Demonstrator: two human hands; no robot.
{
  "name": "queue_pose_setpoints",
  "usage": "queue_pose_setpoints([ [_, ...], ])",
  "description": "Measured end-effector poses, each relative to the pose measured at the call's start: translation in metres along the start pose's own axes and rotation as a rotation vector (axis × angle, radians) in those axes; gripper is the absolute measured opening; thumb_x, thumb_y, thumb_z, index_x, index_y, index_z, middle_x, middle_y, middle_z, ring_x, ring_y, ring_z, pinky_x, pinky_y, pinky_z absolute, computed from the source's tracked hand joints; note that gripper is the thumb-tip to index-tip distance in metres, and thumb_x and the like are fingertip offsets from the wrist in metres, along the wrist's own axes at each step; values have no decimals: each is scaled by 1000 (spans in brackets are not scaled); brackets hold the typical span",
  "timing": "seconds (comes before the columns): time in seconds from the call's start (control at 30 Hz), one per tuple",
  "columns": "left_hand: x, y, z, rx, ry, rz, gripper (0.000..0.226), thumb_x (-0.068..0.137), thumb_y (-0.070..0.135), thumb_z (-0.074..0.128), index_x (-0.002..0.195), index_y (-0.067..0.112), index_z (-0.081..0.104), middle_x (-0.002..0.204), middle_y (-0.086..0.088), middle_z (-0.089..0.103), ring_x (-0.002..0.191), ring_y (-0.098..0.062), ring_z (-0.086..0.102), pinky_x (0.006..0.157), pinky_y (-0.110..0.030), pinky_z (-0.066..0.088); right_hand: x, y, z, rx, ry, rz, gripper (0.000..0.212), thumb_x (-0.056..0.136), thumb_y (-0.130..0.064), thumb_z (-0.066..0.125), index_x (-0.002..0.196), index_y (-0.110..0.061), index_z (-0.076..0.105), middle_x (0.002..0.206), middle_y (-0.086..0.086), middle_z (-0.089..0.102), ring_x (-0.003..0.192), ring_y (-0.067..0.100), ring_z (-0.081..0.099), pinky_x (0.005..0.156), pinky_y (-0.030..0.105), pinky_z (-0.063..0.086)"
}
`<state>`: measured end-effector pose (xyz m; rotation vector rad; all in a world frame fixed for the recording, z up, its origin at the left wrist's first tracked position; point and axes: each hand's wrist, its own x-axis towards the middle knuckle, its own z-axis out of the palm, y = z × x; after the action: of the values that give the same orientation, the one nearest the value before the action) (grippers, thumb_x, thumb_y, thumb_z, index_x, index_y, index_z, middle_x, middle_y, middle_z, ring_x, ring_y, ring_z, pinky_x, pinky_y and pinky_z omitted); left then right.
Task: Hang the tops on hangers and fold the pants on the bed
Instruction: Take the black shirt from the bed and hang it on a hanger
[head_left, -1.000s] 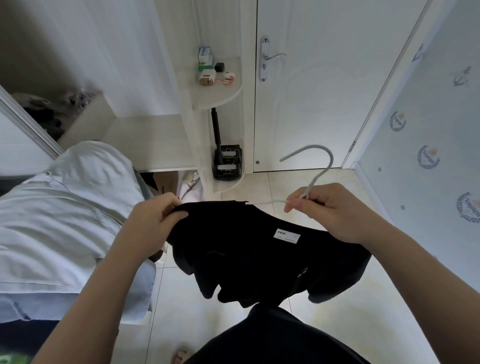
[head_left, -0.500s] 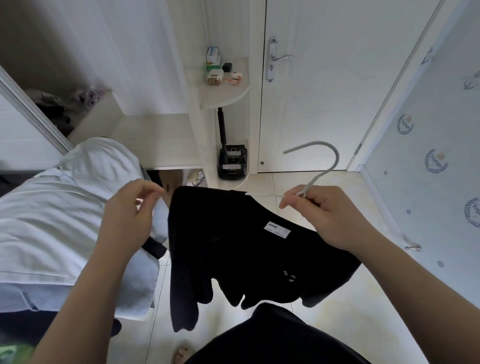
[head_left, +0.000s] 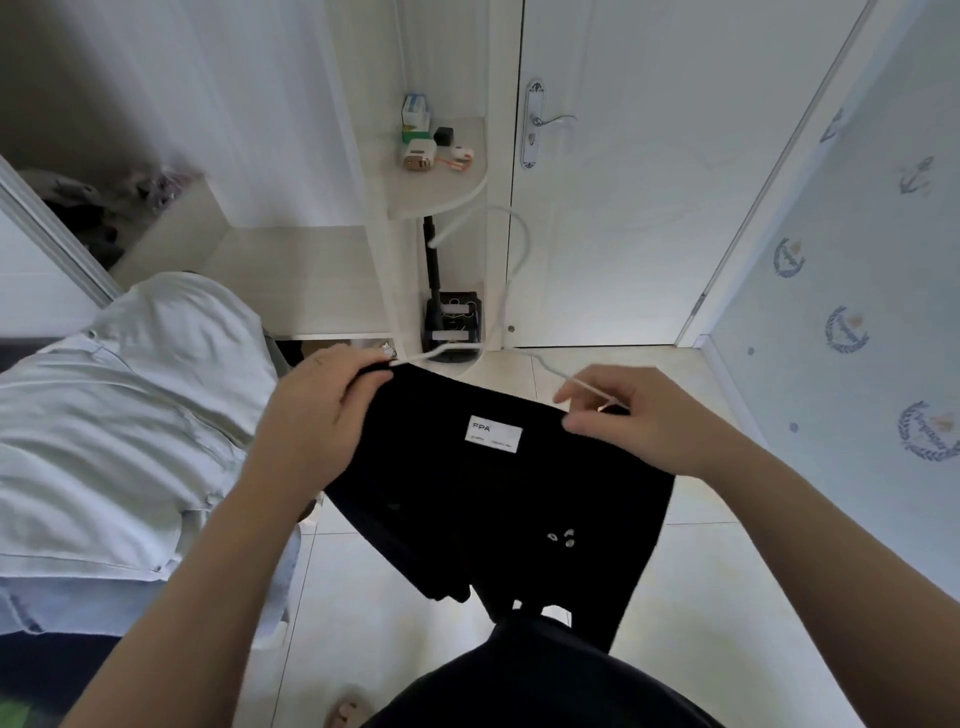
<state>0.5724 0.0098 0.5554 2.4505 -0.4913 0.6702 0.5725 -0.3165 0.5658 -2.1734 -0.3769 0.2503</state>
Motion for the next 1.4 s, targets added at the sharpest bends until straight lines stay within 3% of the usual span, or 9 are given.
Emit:
queue_pose_setpoints([
  [0.13,3,-20,-13,-59,44,-34,17,97,22,55,110,24,65,100,25,65,93,5,61,88,3,33,-10,60,-14,-86,-115,244,10,90,-14,70,99,-19,71,94,2,73,94,21,70,90,40,54],
  [0.23,2,-27,-17,-127,16,-75,38,97,12,63,104,48,52,99,42,60,94,21,57,82,4,35,-8,80,-20,-160,-32,332,10,94,-8,63,94,-5,72,87,16,72,87,34,69,83,50,58],
  [0.47,-1,-39,-15,-59,-35,-71,25,93,8,68,97,31,59,93,38,61,77,1,62,67,-1,38,-5,38,-30,-85,567,88,18,87,-19,69,76,-33,68,74,-14,68,74,3,63,66,11,43],
  [0.6,5,-35,-19,-199,107,-152,25,94,28,66,94,51,56,89,29,65,75,3,62,68,-2,40,-13,12,-26,-55,400,-166,22,84,-29,73,103,-35,63,112,-17,65,112,4,61,95,18,45],
  [0.7,13,-32,-20,-307,165,-153,15,90,37,63,91,52,59,86,26,67,78,8,64,72,-4,44,-9,7,-32,-11,263,-71,60,78,-49,75,130,-41,46,121,-29,56,114,-7,55,90,10,46],
  [0.8,24,-24,-16,-366,78,-124,12,88,37,64,91,49,63,86,23,70,80,6,66,72,-6,47,0,-2,-36,-199,239,-93,12,95,-43,61,105,-50,58,96,-24,65,91,-3,61,72,15,43],
  [1.03,39,-13,-14,-284,54,-26,25,89,38,65,102,57,57,99,34,65,94,13,61,81,1,40,2,-22,-38,-152,382,-257,24,96,-35,47,76,-28,59,68,-7,59,63,3,55,60,9,39],
  [1.23,27,-43,-3,-147,96,-194,43,94,13,67,130,30,50,117,14,57,99,-11,60,90,-29,48,0,-18,-60,-93,439,-210,33,99,-16,55,71,-31,62,70,-11,64,67,1,58,63,7,39],
  [1.4,32,-47,-9,-93,195,-184,13,99,26,57,111,31,56,86,26,63,78,6,59,72,-1,38,7,-19,-75,-76,404,-189,33,99,-11,55,73,-28,66,68,-10,65,65,1,59,62,7,40],
])
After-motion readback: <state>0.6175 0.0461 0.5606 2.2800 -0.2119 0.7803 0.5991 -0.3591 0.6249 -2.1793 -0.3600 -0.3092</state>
